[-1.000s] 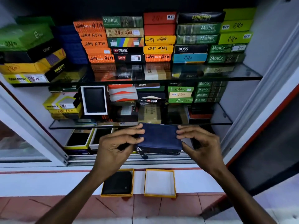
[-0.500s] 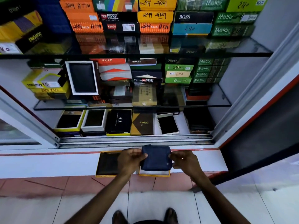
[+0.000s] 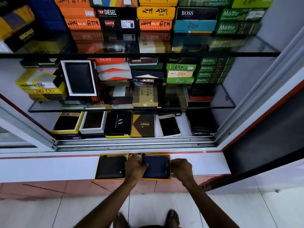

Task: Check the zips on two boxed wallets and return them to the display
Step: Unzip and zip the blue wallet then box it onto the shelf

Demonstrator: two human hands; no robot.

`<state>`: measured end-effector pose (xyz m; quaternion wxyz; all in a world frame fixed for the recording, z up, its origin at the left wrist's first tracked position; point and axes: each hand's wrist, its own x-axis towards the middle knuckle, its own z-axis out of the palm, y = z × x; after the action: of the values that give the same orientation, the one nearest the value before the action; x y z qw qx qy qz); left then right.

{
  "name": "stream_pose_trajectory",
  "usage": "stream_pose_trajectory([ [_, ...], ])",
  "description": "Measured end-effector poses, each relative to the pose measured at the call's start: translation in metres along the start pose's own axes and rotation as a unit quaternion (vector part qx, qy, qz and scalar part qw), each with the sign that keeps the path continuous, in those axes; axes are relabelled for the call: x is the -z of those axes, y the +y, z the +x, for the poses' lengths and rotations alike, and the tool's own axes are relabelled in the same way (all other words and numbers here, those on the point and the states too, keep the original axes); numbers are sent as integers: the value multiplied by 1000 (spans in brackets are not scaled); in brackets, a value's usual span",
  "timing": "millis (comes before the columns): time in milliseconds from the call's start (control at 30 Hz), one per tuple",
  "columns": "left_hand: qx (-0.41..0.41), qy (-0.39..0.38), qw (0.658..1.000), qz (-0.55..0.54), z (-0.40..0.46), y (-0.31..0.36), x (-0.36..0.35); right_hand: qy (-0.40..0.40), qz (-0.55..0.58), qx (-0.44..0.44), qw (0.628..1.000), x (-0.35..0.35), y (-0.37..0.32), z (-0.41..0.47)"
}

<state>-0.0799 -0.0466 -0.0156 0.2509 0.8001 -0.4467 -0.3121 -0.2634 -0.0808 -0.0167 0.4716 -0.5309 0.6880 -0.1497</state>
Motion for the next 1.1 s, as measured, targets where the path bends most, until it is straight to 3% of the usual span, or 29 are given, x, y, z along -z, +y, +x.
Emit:
stream_pose_trajectory([
  [133, 2, -1, 1000, -19, -4, 6, 10, 18, 49, 14, 999, 8, -9, -11],
  [267, -7, 44, 995, -92, -8, 21, 39, 24, 173, 21, 984, 32, -30, -23],
  [567, -77, 108, 950, -283, -17, 100, 134, 15, 283, 160, 946, 94, -131, -58],
  [867, -134, 121, 935, -306, 19, 152, 169, 48, 291, 212, 932, 127, -197, -31],
  [1100, -140, 105, 947, -268, 67, 183, 161, 91, 234, 212, 944, 137, -222, 21],
])
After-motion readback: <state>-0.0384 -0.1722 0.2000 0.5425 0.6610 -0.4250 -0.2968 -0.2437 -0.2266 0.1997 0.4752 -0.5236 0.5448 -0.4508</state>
